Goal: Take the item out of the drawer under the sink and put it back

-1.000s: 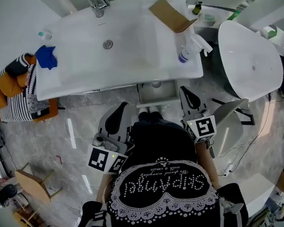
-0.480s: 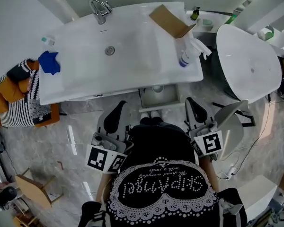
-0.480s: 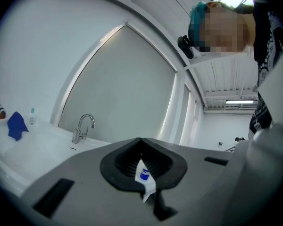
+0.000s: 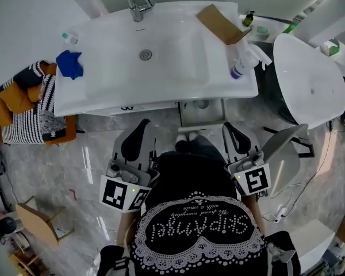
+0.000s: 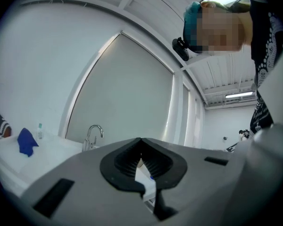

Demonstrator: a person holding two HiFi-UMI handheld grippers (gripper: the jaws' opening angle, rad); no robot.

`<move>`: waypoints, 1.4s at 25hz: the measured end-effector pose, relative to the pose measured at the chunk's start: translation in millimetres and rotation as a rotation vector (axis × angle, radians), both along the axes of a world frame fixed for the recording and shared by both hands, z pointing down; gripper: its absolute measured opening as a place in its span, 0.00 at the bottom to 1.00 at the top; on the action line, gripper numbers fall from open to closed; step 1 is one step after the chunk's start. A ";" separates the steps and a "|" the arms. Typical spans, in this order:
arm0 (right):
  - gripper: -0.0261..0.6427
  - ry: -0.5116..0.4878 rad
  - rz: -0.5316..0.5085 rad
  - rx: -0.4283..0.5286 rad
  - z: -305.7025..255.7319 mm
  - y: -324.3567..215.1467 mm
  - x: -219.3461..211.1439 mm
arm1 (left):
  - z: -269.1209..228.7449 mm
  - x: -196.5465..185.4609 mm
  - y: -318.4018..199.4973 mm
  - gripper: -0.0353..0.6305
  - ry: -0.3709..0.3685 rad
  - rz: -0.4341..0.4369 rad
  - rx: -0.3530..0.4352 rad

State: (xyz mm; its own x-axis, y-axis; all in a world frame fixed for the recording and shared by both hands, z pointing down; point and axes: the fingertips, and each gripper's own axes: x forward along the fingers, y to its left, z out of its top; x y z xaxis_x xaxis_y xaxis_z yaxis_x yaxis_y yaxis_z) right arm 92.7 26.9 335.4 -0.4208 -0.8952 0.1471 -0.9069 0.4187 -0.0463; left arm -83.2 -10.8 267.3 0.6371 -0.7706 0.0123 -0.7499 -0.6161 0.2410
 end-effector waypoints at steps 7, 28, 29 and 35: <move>0.07 -0.024 -0.036 -0.019 3.1 7.6 -23.8 | 5.3 -43.4 13.2 0.06 -0.054 -0.065 -0.016; 0.07 -0.028 -0.023 -0.026 0.7 11.6 -17.4 | 12.7 -42.6 12.6 0.06 -0.060 -0.094 -0.050; 0.07 -0.025 -0.022 -0.025 0.5 11.6 -17.3 | 13.1 -38.6 12.1 0.06 -0.059 -0.089 -0.048; 0.07 -0.019 -0.024 -0.032 2.9 14.2 -20.3 | 7.5 -10.7 10.2 0.06 -0.023 -0.039 -0.028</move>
State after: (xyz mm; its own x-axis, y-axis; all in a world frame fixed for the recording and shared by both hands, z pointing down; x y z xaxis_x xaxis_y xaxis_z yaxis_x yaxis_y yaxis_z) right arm 72.4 41.1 338.4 -0.4446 -0.8799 0.1676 -0.8957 0.4379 -0.0772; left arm -93.9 -0.6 274.8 0.6060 -0.7940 0.0483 -0.7787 -0.5797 0.2401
